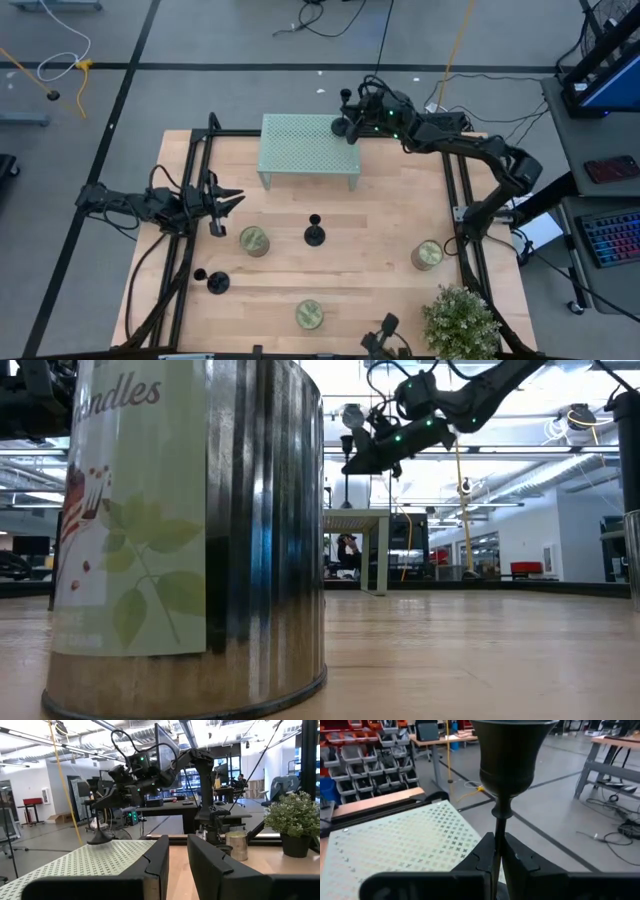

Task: Pick & Place candle stick holders
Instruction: Put the black candle holder on the shelf

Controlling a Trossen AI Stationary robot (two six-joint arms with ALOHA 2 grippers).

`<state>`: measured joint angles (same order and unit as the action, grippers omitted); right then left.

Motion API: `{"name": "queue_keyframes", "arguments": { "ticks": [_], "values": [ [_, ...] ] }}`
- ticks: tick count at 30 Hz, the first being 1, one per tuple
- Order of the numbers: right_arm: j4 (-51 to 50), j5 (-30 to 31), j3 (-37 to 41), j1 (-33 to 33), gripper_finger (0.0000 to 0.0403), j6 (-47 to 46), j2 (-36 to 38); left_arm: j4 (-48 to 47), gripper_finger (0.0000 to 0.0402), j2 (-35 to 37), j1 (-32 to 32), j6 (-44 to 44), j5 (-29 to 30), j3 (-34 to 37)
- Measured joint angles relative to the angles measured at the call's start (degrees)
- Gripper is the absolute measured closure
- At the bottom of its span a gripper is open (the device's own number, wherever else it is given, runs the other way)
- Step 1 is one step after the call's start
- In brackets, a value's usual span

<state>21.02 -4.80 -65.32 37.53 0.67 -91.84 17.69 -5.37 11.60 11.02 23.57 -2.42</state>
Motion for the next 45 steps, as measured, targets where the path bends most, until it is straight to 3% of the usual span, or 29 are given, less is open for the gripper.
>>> {"name": "queue_keyframes", "arguments": {
  "ticks": [11,22,26,32,36,39,42,45],
  "values": [
    [1.74,0.42,-0.04,0.40,0.0378,1.34,-2.46,-0.02,0.0325,0.02,0.00,-1.74,-0.02,0.00],
    [1.19,0.43,-0.04,0.40,0.0284,3.18,-1.76,-0.06,0.0325,0.00,0.00,-2.69,-0.22,0.00],
    [-3.41,1.95,-0.04,0.23,0.0248,5.88,1.70,-0.10,0.0325,0.00,0.00,-5.52,-1.96,0.00],
    [-20.22,3.45,-0.04,-1.95,0.0225,4.50,10.13,-0.24,0.0325,0.02,0.00,-6.88,-4.42,0.00],
    [-31.58,2.51,1.91,-6.19,0.0223,4.43,15.96,-1.19,0.0325,0.02,0.00,-7.56,-4.55,0.00],
    [-34.93,-1.71,6.28,-12.16,0.0227,2.10,19.61,-2.69,0.0325,0.02,0.02,-8.90,-3.38,0.00],
    [-28.16,-5.65,13.28,-19.67,0.0230,-0.68,21.67,-3.50,0.0325,0.00,0.02,-9.89,-0.75,0.00],
    [-11.29,-5.69,22.05,-27.40,0.0230,-3.46,21.29,-3.03,0.0325,-0.10,0.00,-9.92,1.00,0.00]
  ]
}}
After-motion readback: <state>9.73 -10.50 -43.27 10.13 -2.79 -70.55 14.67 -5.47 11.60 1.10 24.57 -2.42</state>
